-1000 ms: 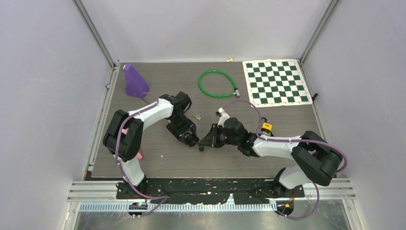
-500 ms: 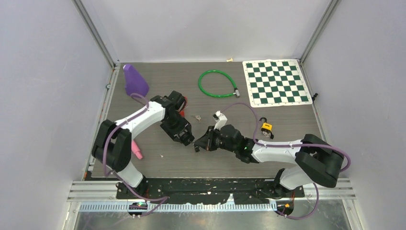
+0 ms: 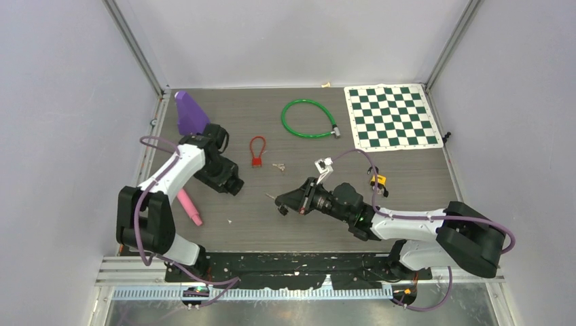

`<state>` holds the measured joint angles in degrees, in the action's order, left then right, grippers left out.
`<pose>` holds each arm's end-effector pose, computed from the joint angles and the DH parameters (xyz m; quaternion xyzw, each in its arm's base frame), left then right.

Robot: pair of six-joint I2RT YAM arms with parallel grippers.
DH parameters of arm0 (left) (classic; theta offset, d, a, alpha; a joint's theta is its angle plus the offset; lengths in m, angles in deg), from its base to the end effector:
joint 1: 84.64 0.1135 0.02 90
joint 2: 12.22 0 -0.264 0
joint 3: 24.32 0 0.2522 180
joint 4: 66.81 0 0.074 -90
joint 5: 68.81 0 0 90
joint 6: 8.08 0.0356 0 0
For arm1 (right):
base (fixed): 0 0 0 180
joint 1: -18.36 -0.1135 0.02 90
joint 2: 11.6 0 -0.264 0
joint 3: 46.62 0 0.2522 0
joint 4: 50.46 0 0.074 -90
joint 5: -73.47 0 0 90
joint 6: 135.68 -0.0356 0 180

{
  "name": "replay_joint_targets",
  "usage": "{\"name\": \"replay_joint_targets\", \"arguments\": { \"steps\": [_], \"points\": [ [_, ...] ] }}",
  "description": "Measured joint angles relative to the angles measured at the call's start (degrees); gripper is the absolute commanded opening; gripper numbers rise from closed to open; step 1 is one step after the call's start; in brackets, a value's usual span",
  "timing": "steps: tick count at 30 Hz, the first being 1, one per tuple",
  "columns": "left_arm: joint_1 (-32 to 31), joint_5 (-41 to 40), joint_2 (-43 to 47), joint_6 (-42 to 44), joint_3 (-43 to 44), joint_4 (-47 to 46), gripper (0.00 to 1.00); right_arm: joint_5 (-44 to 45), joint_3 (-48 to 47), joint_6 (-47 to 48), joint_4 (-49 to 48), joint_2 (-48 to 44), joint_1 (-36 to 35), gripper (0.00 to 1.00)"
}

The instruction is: Unlock with the key

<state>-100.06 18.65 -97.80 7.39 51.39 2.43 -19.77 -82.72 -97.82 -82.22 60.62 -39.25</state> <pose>0.2596 -0.0700 0.2259 -0.4927 0.8647 -0.0514 0.0827 0.1335 0.2142 0.2079 -0.0542 0.7314 0.5676 0.3740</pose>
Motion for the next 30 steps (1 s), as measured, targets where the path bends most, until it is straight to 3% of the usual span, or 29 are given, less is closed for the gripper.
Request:
{"name": "replay_joint_targets", "arguments": {
  "steps": [4, 8, 13, 16, 20, 22, 26, 27, 30],
  "points": [
    [4.2, -2.8, 0.0, 0.1, 0.7, 1.4, 0.0, -0.7, 1.8, -1.9, -3.5, 0.0, 0.1, 0.05],
    [4.2, -4.1, 0.0, 0.2, 2.4, 2.1, 0.01, 0.3, 5.0, -2.0, -1.8, -1.5, 1.0, 0.06],
    [3.0, -3.9, -2.2, 0.0, -1.5, -0.2, 0.08, 3.3, 5.3, -1.2, 1.8, -5.0, 2.2, 0.06],
    [1.4, -3.6, -6.4, 0.0, -3.9, -1.2, 0.19, 4.7, 5.2, -0.5, 3.1, -6.5, 2.6, 0.05],
    [-0.2, -1.9, -9.3, -0.2, -6.5, -3.2, 0.44, 5.4, 5.3, -0.2, 4.7, -6.8, 3.2, 0.05],
    [-0.6, -1.6, -8.8, -0.2, -7.0, -3.9, 0.64, 5.5, 5.3, -0.1, 5.2, -6.8, 3.5, 0.05],
    [-0.7, -0.1, -6.7, 0.1, -9.5, -6.8, 0.94, 5.5, 5.3, 0.2, 5.6, -6.8, 4.3, 0.05],
    [-0.7, 0.4, -5.9, 0.1, -10.3, -7.4, 0.98, 5.5, 5.3, 0.3, 5.7, -6.8, 4.4, 0.05],
    [-0.7, 1.4, -2.8, 0.0, -12.2, -8.7, 0.99, 5.4, 5.3, 0.7, 6.2, -7.1, 5.0, 0.05]
  ]
}}
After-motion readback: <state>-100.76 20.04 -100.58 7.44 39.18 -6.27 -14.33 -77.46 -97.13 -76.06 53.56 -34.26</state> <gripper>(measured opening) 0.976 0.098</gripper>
